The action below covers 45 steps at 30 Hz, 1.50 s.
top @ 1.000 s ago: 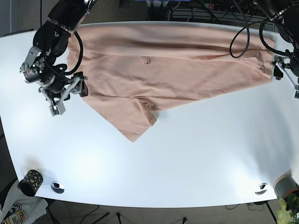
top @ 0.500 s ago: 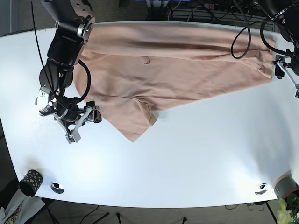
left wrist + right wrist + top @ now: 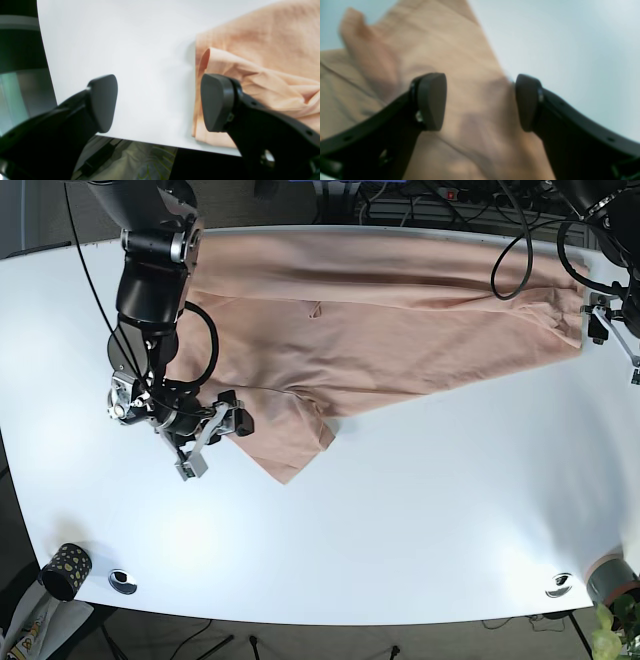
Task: Fold the T-shirt properly
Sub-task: 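Release the shirt with the right gripper and reach toward the hem, then grasp the hem with both grippers and fold it toward the collar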
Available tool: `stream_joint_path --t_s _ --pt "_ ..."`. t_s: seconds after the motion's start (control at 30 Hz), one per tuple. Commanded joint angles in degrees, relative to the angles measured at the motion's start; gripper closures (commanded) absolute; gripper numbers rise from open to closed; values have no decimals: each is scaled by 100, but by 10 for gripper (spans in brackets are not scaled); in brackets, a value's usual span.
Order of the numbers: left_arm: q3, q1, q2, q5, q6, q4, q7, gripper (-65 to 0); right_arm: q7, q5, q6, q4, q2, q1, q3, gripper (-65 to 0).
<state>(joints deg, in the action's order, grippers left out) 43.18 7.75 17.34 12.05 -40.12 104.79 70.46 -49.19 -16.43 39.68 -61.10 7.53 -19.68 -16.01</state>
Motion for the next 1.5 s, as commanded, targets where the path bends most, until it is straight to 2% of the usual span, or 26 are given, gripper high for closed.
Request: stream_joint_path --t_s 0.0,0.13,0.23,0.43,0.63,0.73,0.93,1.2,1.47 --pt "21 -50 107 21 12 83 -79 -483 -61 47 32 -75 -63 -102 5 -407" --pt "21 -58 107 21 12 83 -79 -483 -44 65 32 -75 -142 -93 5 -407" --pt "21 -58 107 21 12 83 -79 -483 -26 65 32 -75 -142 -102 5 -357" --pt "21 -76 107 -14 12 83 -87 -483 220 73 32 -75 -116 -120 14 -8" --pt "12 -551 -95 -120 12 -31 -96 -492 194 65 32 -664 -98 -67 14 0" --pt "-6 -753 -183 -128 12 -224 -87 -494 -70 65 32 -1288 -98 56 5 0" --pt "-445 -1236 -332 -128 12 -998 -87 -586 -712 29 32 -2395 -98 302 -3 0" --pt "-542 -1808 -605 -128 12 -2000 -96 -586 -1143 21 32 -3767 -98 698 -3 0" --pt "-1237 -2124 -631 -111 12 -2651 -114 -585 -1688 21 32 -4470 -98 768 -21 0"
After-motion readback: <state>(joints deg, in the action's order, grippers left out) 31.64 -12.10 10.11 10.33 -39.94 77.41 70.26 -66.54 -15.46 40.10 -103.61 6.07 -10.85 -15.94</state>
